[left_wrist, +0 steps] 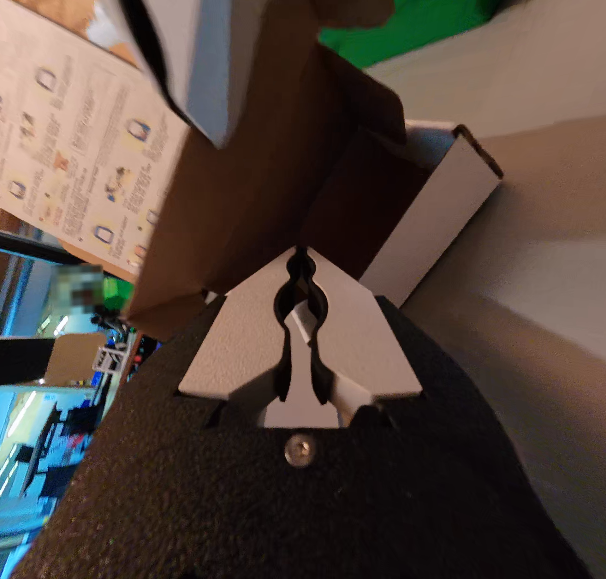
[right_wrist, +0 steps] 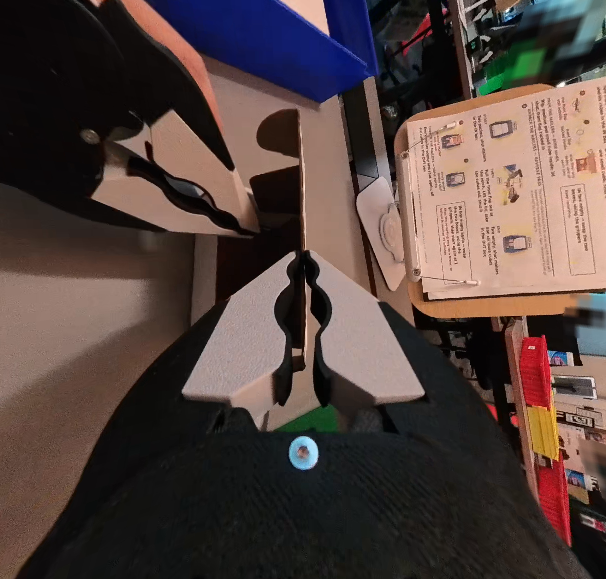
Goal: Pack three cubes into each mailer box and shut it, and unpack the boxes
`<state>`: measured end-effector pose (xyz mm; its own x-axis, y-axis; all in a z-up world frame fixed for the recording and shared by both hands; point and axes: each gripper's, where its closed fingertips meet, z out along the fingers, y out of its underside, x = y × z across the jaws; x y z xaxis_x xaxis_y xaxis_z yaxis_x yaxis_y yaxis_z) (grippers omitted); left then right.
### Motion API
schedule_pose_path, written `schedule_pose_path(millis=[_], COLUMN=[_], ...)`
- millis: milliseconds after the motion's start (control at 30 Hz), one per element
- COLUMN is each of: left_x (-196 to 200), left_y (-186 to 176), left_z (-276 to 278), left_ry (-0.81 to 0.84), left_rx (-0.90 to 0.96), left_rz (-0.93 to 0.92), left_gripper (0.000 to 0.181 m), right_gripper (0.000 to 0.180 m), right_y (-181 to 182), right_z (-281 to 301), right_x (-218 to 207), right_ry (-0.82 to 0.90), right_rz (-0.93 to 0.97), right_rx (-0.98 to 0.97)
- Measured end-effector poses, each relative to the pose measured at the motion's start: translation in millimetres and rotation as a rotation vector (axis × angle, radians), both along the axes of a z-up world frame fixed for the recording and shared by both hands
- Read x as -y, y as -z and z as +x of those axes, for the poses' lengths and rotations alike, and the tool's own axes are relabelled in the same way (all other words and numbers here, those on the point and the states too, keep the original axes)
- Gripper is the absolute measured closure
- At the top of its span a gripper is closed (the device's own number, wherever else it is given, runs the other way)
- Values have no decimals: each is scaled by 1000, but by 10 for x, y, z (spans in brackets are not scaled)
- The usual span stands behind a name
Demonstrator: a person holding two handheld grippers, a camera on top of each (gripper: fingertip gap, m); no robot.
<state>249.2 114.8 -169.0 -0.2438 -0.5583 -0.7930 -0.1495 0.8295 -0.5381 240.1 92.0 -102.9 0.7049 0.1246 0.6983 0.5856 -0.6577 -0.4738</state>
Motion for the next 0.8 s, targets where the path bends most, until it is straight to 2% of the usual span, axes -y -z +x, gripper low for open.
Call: schedule_pose_path(millis=[33, 133, 233, 367, 467, 567, 667, 733, 800], left_x=[-42, -52, -22, -19, -58, -208, -576, -1073, -1725], left_y=[83, 363, 392, 410, 380, 48, -439, -702, -694], left_z=[40, 52, 0, -39, -52, -170, -463, -649, -786], left_ry=[-29, -60, -72, -91, -98, -98, -77, -123, -254], left_rx=[-41, -172, -199, -250, -239, -129, -81, -77, -170], left_rz=[2, -16, -58, -102, -149, -236, -387, -442, -418], left_gripper=[181, 181, 181, 181, 181, 181, 173, 162, 146], right_gripper=[180, 180, 180, 178, 178, 179, 179, 180, 179], right_y=[-40, -209, -290, -53, 188, 162, 67, 28, -2], right_z=[34, 280, 659, 1271, 1450, 1434, 1315, 1235, 1174], right_x=[-26, -81, -141, -209, -267, -294, -291, -301, -337], right_ry=[-11, 15, 55, 150, 171, 187, 154, 114, 82], right_rz=[7, 52, 69, 9, 1, 35, 39, 43, 74], right_rx=[9, 46, 106, 118, 96, 146, 190, 191, 160])
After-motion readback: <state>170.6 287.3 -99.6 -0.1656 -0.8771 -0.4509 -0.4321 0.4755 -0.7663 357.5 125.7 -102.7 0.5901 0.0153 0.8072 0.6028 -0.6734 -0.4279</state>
